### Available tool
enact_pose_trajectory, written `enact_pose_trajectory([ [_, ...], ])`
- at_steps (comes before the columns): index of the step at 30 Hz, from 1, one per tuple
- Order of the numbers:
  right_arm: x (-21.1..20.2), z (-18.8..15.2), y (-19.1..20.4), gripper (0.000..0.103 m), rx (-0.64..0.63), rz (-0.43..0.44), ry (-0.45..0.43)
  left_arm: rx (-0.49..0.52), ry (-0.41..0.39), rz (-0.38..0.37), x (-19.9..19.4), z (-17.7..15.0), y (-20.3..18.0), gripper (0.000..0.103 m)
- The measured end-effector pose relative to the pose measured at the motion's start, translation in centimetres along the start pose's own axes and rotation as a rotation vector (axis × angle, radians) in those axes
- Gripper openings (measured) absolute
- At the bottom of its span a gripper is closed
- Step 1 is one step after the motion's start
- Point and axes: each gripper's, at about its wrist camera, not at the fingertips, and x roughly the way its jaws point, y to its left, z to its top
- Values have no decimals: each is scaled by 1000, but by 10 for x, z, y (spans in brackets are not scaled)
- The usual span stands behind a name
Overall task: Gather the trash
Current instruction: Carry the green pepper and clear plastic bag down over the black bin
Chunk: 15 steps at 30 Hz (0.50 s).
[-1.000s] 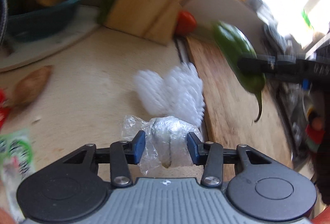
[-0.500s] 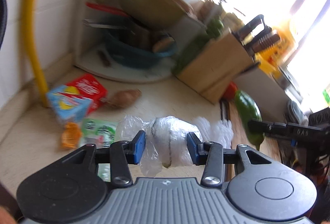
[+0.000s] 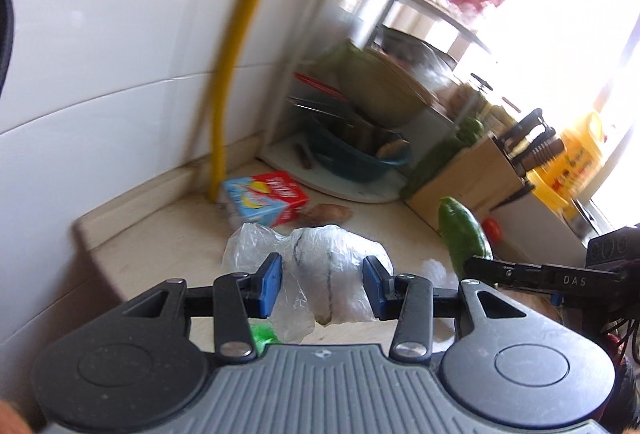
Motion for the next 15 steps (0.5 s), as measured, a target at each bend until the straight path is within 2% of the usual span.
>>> enact_pose_trajectory([
  [6,40,-14,38,28,-60,93,119,-93,-56,72,-41,-25,27,41],
  [15,105,-54,105,28,-129,215,295,-181,-84,185,-94,-59,73,41],
])
